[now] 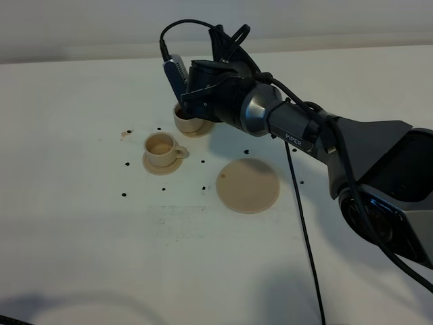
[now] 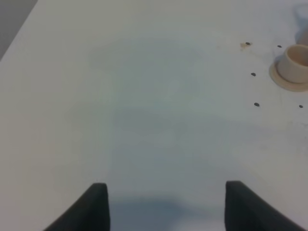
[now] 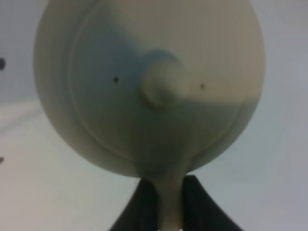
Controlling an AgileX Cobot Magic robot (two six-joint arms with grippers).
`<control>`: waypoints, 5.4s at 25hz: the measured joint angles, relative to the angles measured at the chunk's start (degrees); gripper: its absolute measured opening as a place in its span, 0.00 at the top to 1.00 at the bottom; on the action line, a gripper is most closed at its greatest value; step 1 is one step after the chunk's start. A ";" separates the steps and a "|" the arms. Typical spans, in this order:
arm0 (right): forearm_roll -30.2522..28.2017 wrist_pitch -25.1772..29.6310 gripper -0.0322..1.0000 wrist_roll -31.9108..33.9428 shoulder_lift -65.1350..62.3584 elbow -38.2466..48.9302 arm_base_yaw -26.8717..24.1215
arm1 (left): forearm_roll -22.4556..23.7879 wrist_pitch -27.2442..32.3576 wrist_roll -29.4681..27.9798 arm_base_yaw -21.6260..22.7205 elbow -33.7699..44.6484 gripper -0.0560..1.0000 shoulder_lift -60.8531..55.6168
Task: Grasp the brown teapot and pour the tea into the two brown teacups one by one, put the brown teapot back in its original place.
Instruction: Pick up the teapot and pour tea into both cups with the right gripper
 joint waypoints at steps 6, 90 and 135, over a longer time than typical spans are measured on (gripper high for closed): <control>3.18 1.68 0.88 6.28 -0.53 0.00 0.96 | 0.00 0.00 0.00 0.00 0.00 0.48 0.00; 1.27 7.57 0.88 -2.94 -2.14 1.42 10.80 | 0.00 0.00 0.00 0.00 0.00 0.48 0.05; -9.86 4.28 0.88 -10.42 -0.03 1.42 11.33 | 0.00 0.00 0.00 0.00 0.00 0.48 0.05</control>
